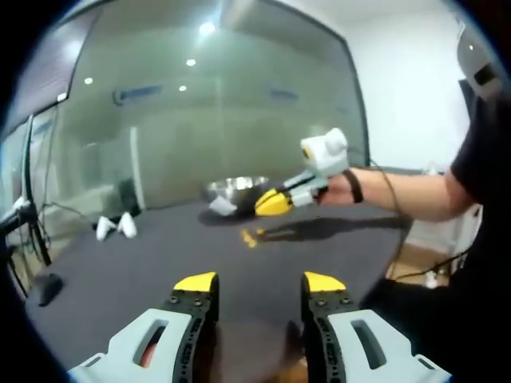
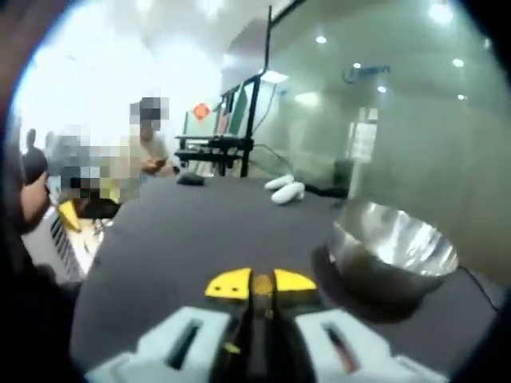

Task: Pick up the QQ candy scattered on the table and place it into the stainless steel bowl on the table

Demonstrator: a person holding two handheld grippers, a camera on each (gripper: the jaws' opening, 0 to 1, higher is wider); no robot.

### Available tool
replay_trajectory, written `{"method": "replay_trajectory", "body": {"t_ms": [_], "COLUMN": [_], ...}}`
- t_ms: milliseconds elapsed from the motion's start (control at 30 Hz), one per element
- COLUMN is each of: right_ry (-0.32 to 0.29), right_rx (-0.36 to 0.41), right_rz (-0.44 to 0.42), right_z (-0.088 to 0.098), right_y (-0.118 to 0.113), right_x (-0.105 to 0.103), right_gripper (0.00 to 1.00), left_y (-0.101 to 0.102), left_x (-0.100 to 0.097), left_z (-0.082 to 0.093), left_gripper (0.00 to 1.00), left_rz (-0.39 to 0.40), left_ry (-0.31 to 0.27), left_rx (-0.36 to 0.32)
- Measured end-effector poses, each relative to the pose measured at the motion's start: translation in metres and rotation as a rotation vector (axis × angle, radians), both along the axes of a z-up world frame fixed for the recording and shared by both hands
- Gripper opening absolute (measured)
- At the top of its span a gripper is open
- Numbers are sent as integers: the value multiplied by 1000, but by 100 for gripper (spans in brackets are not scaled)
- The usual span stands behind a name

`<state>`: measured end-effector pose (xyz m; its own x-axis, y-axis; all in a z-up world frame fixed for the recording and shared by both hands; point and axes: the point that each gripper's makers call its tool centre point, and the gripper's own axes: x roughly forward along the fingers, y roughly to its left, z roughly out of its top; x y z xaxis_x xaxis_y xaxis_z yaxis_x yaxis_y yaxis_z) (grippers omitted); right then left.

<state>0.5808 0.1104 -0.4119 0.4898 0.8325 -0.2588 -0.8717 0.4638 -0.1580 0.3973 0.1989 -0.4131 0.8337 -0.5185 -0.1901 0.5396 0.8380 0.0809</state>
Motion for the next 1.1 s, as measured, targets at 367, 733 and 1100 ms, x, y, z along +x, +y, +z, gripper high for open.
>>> {"method": "replay_trajectory", "body": {"t_ms": [367, 733, 1100], "right_ry": [-16, -14, 2], "right_rx": [94, 98, 78], "right_rz": [-187, -308, -300], "right_z": [52, 70, 57], "right_y": [-30, -52, -53], "right_x": [81, 143, 136], "right_gripper": [10, 13, 20], "left_y": [0, 5, 6], "left_x": [0, -2, 1], "left_z": [0, -4, -4], "left_gripper": [43, 43, 43], "left_rz": [-6, 11, 16], "left_ry": [0, 13, 13], "left_rx": [3, 5, 6]}}
